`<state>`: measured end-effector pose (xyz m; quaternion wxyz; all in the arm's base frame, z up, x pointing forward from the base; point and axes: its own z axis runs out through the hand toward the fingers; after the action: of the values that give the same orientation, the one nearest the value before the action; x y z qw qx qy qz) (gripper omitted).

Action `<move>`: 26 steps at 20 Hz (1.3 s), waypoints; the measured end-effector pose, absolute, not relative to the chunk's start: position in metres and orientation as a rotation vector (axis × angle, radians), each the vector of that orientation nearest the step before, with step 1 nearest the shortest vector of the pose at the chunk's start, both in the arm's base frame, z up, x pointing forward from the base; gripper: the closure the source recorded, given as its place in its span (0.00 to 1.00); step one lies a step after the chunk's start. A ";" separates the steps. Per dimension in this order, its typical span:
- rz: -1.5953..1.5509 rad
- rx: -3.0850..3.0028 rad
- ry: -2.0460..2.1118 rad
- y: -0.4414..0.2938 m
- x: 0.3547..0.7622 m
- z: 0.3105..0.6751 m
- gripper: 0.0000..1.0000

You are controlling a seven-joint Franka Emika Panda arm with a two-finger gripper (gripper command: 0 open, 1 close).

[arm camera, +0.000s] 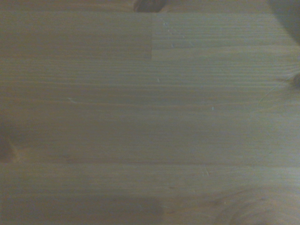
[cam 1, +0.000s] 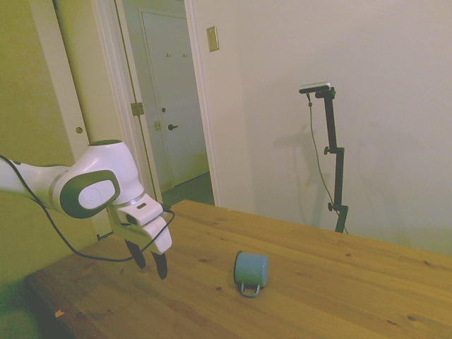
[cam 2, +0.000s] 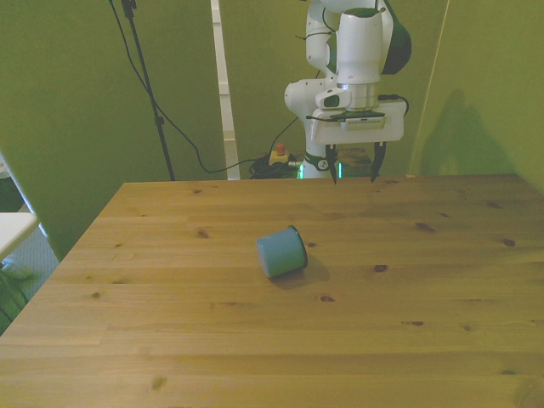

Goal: Flip the mug upright

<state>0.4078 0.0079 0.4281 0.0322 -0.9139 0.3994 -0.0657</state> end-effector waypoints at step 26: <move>-0.899 -3.175 1.279 -0.060 0.524 0.413 0.00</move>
<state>0.5238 -0.0604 0.4128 -0.1971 -0.8795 0.3542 -0.2491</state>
